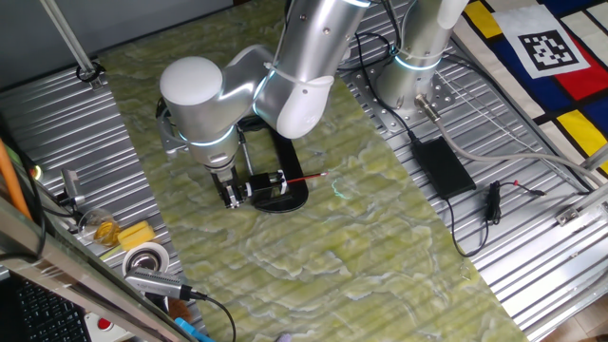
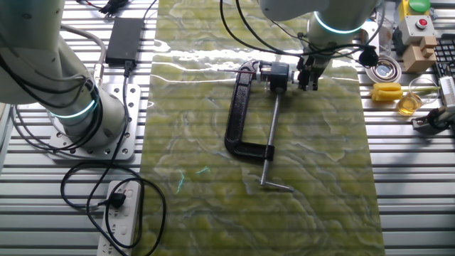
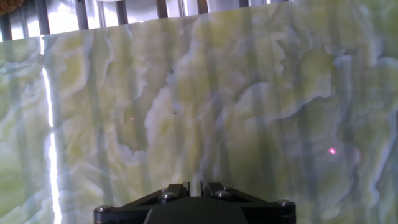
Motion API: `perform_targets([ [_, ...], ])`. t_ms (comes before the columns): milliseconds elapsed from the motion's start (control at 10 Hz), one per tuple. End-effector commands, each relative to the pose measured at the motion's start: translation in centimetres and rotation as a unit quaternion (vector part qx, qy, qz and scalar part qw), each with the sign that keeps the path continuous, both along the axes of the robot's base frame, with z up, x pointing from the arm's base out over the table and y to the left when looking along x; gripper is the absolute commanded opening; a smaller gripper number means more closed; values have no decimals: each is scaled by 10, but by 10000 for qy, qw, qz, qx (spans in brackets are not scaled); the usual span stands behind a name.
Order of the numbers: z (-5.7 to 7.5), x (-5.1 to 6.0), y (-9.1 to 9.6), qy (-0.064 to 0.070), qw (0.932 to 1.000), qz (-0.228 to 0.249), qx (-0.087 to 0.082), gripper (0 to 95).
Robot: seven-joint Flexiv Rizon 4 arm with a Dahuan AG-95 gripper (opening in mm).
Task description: Sharpen the pencil with a pencil sharpener
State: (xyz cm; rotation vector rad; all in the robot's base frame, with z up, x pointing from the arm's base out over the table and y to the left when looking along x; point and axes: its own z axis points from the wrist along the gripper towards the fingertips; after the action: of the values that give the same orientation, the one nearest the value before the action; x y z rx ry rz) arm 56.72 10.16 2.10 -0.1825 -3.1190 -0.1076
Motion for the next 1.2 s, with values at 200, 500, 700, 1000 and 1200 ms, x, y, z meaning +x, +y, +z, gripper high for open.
perform_targets([
  [200,1,-1,-2,11,10000,15,3,0],
  [500,1,-1,-2,-7,10000,41,8,0],
  [700,1,-1,-1,-10,10000,41,10,0],
  [1000,1,-1,-1,-55,10000,39,1,0],
  [1200,1,-1,-1,-55,10000,36,-14,190],
])
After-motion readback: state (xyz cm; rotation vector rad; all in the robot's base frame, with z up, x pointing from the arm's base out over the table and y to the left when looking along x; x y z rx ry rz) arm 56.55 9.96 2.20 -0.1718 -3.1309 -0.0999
